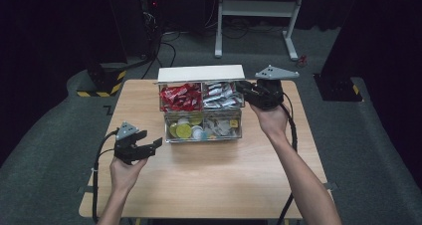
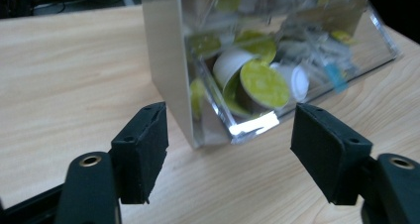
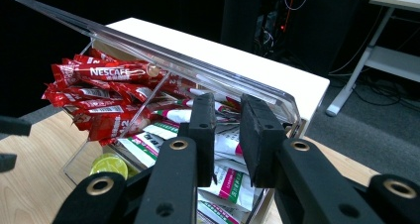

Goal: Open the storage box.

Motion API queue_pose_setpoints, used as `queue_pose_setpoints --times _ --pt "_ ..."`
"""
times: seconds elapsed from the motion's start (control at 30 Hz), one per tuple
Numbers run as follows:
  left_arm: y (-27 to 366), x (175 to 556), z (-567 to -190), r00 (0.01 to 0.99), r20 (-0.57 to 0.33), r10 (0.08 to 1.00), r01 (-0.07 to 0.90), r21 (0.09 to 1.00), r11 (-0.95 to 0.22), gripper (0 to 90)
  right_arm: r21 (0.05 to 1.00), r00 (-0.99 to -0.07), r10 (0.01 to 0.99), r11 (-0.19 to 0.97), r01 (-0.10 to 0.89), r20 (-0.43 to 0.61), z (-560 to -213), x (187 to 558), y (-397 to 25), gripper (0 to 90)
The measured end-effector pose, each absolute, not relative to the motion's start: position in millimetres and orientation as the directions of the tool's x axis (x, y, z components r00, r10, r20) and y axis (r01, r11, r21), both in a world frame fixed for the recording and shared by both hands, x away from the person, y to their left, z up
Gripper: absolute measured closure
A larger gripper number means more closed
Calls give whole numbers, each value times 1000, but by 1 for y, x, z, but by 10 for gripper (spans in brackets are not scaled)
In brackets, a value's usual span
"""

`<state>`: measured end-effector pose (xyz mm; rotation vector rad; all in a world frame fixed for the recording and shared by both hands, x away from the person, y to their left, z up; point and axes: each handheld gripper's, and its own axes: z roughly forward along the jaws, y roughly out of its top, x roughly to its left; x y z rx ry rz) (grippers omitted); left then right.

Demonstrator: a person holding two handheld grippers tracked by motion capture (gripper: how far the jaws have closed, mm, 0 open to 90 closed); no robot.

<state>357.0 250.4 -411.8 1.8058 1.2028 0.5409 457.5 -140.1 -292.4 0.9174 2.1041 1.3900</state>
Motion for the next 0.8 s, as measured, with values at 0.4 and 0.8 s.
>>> queue_pose_setpoints --times 0.4,0.8 --pt "243 366 -370 465 -102 879 449 884 -135 364 915 -673 739 285 285 -20 -289 459 -140 762" --pt "233 380 -338 481 -77 873 408 901 -146 371 914 -672 740 293 282 -29 -285 461 -139 761"
